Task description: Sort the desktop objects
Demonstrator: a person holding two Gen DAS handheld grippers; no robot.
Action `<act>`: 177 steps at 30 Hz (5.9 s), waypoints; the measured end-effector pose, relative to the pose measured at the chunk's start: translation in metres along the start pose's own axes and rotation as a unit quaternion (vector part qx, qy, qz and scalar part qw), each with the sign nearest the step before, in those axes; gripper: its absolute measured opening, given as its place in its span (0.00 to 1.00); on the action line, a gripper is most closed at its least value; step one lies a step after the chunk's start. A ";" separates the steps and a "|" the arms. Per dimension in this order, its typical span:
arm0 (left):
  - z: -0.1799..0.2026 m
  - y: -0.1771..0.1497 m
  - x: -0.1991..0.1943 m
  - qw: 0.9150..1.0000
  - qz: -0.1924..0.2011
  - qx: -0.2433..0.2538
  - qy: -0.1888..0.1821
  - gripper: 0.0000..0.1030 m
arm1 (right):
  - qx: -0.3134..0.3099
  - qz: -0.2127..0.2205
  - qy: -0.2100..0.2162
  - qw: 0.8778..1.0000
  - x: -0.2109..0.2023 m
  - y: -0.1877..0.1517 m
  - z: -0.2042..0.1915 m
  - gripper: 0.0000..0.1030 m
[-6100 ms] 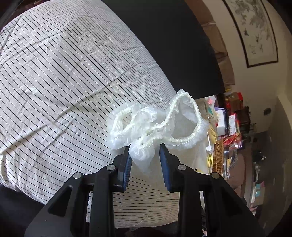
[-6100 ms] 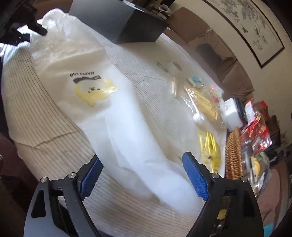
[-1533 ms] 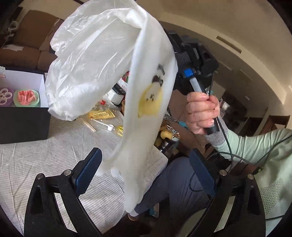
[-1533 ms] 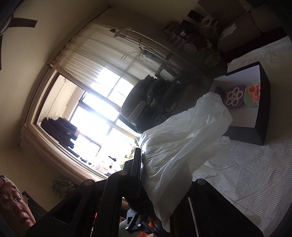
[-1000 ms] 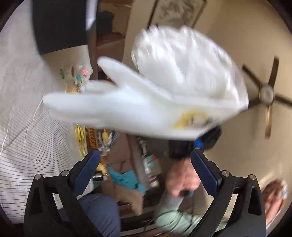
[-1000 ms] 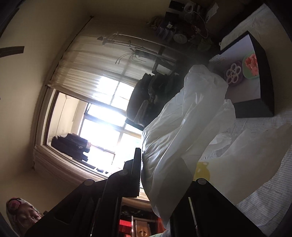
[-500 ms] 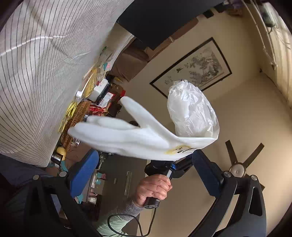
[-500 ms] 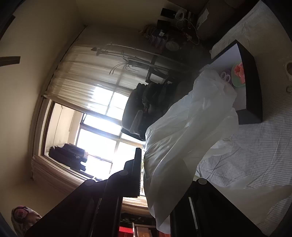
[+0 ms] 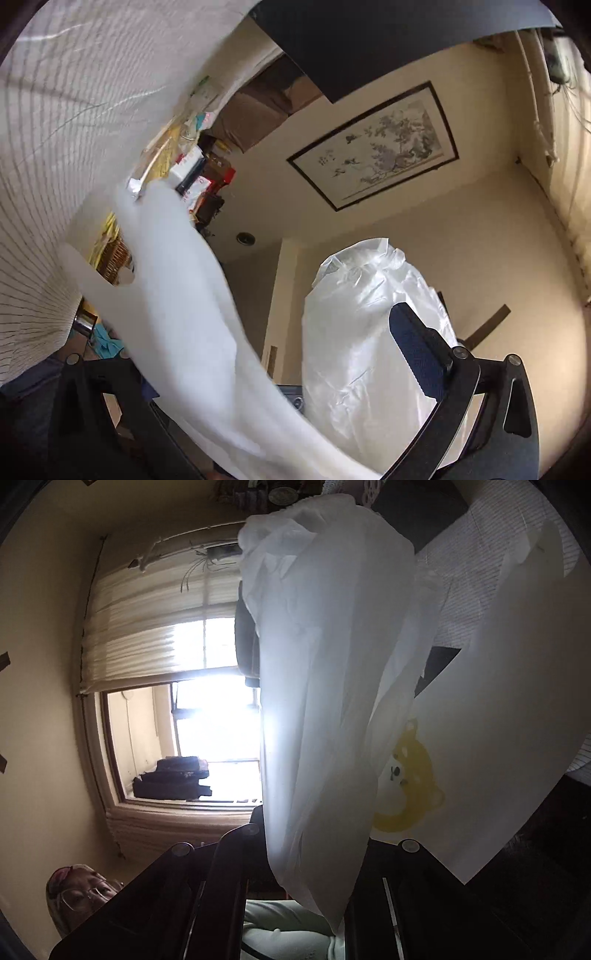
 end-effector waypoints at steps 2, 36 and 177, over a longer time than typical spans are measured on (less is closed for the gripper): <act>0.011 0.005 -0.003 1.000 0.000 0.029 0.002 1.00 | 0.004 -0.012 -0.022 1.000 -0.006 -0.004 0.007 0.09; 0.133 -0.051 0.058 0.837 -0.202 0.328 0.388 1.00 | 0.084 -0.003 -0.106 0.991 -0.073 0.056 0.130 0.10; 0.362 0.120 -0.050 0.740 0.172 0.435 0.484 1.00 | -0.323 0.193 -0.550 0.745 0.089 0.255 -0.094 0.64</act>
Point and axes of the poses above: each gripper's, at about its wrist camera, not at the fingertips, and x roughly the way its jaws point, z to its right, y to its top, the point moved 4 cm from there along x, roughly the way its jaws point, and after that the axes turned 14 degrees about y, right-handed, at the moved point
